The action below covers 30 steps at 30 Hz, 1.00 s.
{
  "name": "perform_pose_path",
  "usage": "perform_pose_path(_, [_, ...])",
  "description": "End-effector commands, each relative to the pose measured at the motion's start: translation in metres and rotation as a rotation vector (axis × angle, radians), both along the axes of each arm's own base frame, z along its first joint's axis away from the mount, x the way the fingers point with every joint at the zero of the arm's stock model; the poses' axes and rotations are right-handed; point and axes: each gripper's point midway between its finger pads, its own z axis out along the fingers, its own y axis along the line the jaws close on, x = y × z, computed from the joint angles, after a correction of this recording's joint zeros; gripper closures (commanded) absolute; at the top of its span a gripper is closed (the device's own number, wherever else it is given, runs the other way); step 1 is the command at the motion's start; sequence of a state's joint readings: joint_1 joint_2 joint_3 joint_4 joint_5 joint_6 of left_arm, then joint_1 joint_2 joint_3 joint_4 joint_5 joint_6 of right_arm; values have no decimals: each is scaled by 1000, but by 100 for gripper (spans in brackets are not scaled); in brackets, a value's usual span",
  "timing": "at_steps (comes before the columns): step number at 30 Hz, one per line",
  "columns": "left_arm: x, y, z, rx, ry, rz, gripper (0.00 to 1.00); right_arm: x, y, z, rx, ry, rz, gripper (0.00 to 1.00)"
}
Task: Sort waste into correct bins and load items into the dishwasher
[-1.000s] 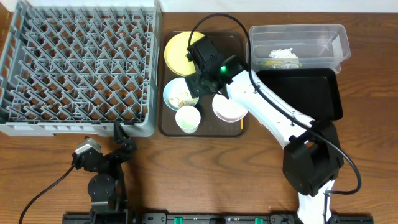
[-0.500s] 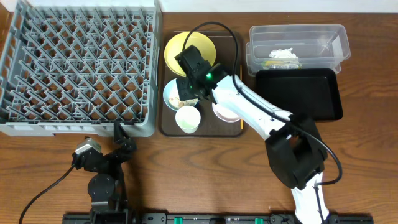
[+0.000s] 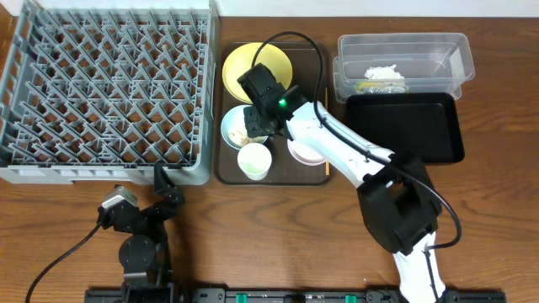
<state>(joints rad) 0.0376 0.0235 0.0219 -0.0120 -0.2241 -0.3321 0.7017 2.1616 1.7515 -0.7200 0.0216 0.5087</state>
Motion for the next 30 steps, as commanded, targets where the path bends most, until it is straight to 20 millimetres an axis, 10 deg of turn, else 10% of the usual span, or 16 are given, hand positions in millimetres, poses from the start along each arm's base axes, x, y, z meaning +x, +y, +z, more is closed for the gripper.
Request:
perform_pose_path(1, [-2, 3, -17, 18, 62, 20, 0, 4, -10, -22, -52, 21, -36, 52])
perform_pose_path(30, [-2, 3, -18, 18, 63, 20, 0, 28, -74, -37, -138, 69, -156, 57])
